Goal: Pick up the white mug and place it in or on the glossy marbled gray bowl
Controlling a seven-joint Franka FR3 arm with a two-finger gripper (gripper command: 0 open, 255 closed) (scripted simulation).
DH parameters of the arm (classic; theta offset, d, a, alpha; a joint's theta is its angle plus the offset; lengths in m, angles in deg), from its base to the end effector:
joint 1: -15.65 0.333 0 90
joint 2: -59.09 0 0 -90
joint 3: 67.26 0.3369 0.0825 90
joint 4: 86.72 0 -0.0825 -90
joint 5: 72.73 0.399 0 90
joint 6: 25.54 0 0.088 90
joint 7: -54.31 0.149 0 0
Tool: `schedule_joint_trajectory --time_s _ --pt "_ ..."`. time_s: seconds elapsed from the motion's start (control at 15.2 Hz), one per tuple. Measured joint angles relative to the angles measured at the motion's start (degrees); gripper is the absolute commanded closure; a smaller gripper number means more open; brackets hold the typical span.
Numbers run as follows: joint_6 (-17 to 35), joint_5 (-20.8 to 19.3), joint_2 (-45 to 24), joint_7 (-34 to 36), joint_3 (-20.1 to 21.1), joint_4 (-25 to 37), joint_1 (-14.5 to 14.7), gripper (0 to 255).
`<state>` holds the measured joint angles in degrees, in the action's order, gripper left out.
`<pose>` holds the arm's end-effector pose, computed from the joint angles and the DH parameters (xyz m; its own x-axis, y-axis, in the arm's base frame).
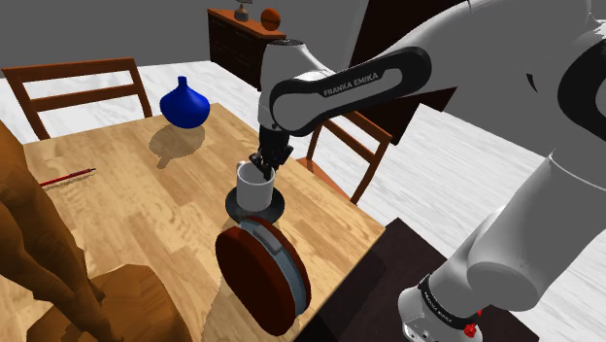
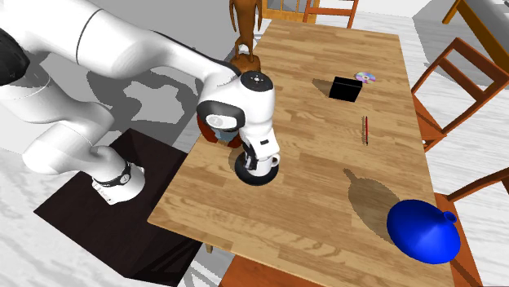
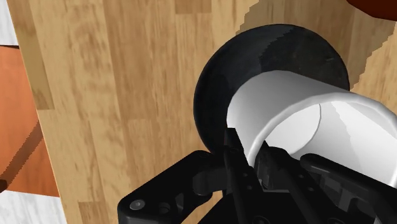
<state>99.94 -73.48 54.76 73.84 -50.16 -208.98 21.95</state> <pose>0.5167 0.2219 0.3423 0.9970 0.0746 -0.0189 0.0745 -0.9972 -0.0057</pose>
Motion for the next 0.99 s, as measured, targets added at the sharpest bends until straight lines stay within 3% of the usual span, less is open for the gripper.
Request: schedule_joint_trajectory --time_s 0.33,0.4,0.79,0.99 --pt "0.3 -0.1 -0.3 0.1 0.0 0.0 0.0 255" --pt "0.3 -0.1 -0.3 0.1 0.0 0.0 0.0 0" --pt "0.3 -0.1 -0.3 0.1 0.0 0.0 0.0 0" --pt "-3.3 0.6 1.5 -0.5 0.0 2.0 -0.1 0"
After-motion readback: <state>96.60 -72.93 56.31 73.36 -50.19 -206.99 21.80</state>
